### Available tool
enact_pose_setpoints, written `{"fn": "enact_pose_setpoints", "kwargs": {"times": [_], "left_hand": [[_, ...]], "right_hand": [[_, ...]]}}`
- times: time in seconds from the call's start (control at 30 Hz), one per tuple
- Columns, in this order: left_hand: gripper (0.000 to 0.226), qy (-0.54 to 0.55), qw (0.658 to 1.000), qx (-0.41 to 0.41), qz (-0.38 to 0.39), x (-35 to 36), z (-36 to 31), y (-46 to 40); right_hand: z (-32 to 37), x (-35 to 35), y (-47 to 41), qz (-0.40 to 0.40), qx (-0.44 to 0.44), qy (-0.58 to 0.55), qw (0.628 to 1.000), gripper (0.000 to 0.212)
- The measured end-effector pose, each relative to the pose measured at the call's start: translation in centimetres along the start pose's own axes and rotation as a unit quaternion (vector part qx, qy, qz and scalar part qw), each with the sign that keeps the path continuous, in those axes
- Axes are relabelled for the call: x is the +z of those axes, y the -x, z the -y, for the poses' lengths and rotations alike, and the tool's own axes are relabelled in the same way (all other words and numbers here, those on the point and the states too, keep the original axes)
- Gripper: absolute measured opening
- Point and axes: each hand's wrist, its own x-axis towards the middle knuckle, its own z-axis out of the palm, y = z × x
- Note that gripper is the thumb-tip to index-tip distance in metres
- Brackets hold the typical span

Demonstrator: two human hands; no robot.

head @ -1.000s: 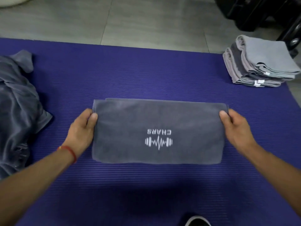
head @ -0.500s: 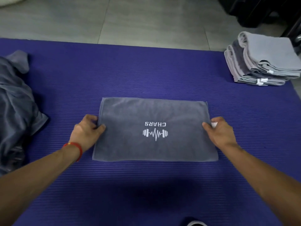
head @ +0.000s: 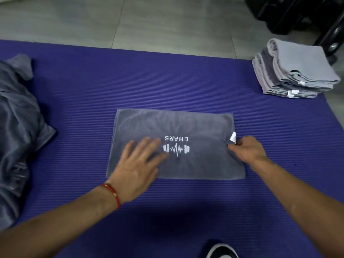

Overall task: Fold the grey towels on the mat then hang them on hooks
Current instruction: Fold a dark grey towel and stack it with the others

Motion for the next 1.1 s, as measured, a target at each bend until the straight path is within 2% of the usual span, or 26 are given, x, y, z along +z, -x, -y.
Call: {"fn": "enact_pose_setpoints", "kwargs": {"times": [0.07,0.1,0.17,0.23,0.33,0.4,0.47,0.5,0.53,0.57,0.63,0.67,0.7,0.73,0.77,0.83,0.87,0.93,1.0,1.1], "left_hand": [[0.06,-0.009,0.996,0.069,0.06,2.2,-2.0,-0.1],[0.063,-0.019,0.993,0.084,0.084,3.1,-2.5,0.0],[0.066,-0.018,0.988,0.09,0.125,4.0,-2.3,0.2],[0.066,-0.011,0.985,0.087,0.148,3.7,-2.0,0.1],[0.064,0.044,0.977,0.073,0.195,2.4,-2.0,-0.7],[0.064,0.118,0.967,0.042,0.221,0.9,-1.9,-1.6],[0.059,0.262,0.953,-0.023,0.15,-1.5,-2.0,-2.9],[0.052,0.349,0.929,-0.074,0.1,-2.6,-2.2,-3.7],[0.042,0.435,0.888,-0.135,0.06,-3.6,-2.4,-4.6],[0.033,0.527,0.826,-0.199,0.029,-4.7,-2.6,-5.5],[0.026,0.7,0.65,-0.294,-0.026,-7.3,-2.8,-7.3],[0.03,0.748,0.576,-0.326,-0.042,-8.3,-2.5,-8.1],[0.035,0.762,0.541,-0.352,-0.053,-9.0,-1.9,-8.6],[0.036,0.755,0.535,-0.374,-0.064,-9.6,-1.2,-8.8],[0.033,0.736,0.55,-0.387,-0.08,-9.6,-0.3,-8.7],[0.014,0.66,0.622,-0.403,-0.124,-8.2,2.1,-7.6],[0.007,0.602,0.669,-0.415,-0.131,-7.3,3.4,-6.7],[0.012,0.486,0.75,-0.438,-0.097,-5.2,5.8,-4.7],[0.021,0.409,0.791,-0.452,-0.054,-3.7,7.3,-3.0],[0.039,0.345,0.825,-0.446,-0.015,-2.0,8.5,-1.7]], "right_hand": [[-0.2,0.1,0.7,-0.023,-0.035,-0.02,0.999,0.024],[-0.4,0.1,0.8,-0.014,-0.029,-0.08,0.996,0.021],[-0.7,-0.2,1.0,0.034,0.01,-0.211,0.977,0.02],[-0.9,-1.3,1.1,0.1,0.034,-0.282,0.954,0.026],[-0.3,-3.5,1.7,0.168,0.007,-0.299,0.939,0.023],[1.4,-4.5,2.5,0.166,-0.054,-0.25,0.952,0.016],[4.3,-5.0,3.8,0.126,-0.109,-0.195,0.967,0.009],[6.0,-5.0,4.5,0.115,-0.135,-0.187,0.966,0.009],[7.8,-4.8,5.4,0.112,-0.164,-0.181,0.963,0.01],[9.7,-4.4,6.5,0.11,-0.192,-0.17,0.96,0.011],[13.3,-2.8,9.0,0.095,-0.254,-0.116,0.956,0.011],[14.8,-1.8,10.2,0.085,-0.287,-0.089,0.95,0.012],[16.1,-0.6,11.4,0.082,-0.314,-0.076,0.943,0.012],[17.1,0.5,12.4,0.101,-0.335,-0.082,0.933,0.011],[17.8,1.7,13.2,0.139,-0.349,-0.105,0.921,0.009],[18.0,3.9,13.8,0.184,-0.382,-0.126,0.897,0.011],[17.5,4.8,13.6,0.158,-0.42,-0.099,0.888,0.015],[15.7,6.3,12.3,0.073,-0.5,0.004,0.863,0.02],[13.1,7.5,10.8,0.059,-0.524,0.149,0.836,0.033],[9.3,8.6,9.5,0.127,-0.5,0.332,0.79,0.057]]}}
